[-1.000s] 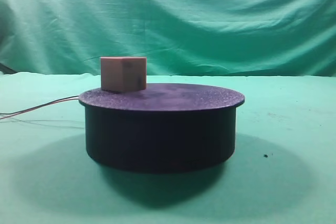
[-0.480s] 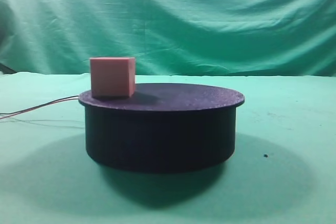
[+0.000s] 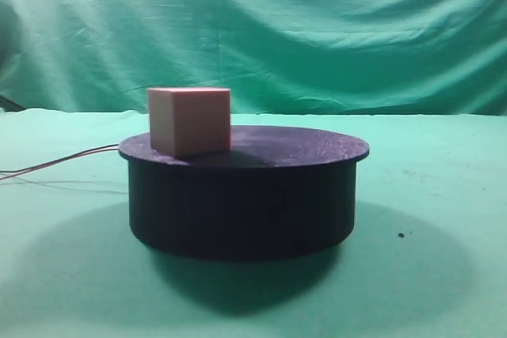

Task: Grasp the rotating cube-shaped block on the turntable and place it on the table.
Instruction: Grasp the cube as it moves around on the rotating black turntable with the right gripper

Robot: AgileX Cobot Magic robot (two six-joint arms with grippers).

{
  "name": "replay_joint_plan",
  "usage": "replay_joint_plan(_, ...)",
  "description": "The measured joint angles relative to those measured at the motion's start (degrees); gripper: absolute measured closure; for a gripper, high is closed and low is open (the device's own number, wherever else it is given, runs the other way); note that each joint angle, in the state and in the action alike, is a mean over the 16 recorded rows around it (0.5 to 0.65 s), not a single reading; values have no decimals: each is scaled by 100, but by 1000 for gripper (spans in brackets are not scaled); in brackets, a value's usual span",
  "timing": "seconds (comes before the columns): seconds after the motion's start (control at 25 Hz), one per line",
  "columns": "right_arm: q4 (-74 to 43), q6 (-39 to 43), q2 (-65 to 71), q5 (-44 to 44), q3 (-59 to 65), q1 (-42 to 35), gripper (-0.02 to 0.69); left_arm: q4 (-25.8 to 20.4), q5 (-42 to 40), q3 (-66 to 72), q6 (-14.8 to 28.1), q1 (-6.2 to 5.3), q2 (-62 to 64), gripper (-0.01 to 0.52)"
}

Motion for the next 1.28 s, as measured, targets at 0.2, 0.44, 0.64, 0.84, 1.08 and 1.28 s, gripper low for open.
replay_joint_plan(0.2,-102,113,813,124,-155,360,652,0,0,0,0,0,0,514)
replay_joint_plan(0.44,-621,682,2038,380,-764,1228,665,0,0,0,0,0,0,514)
replay_joint_plan(0.64,-1391,1555,3136,678,-1578,2130,645,0,0,0,0,0,0,514)
replay_joint_plan(0.84,-1909,2389,4048,954,-2417,2844,516,0,0,0,0,0,0,514)
replay_joint_plan(1.08,-2009,2962,4675,1111,-3045,3257,284,0,0,0,0,0,0,514)
replay_joint_plan(1.28,-1722,3041,5014,1103,-3260,3281,129,0,0,0,0,0,0,514)
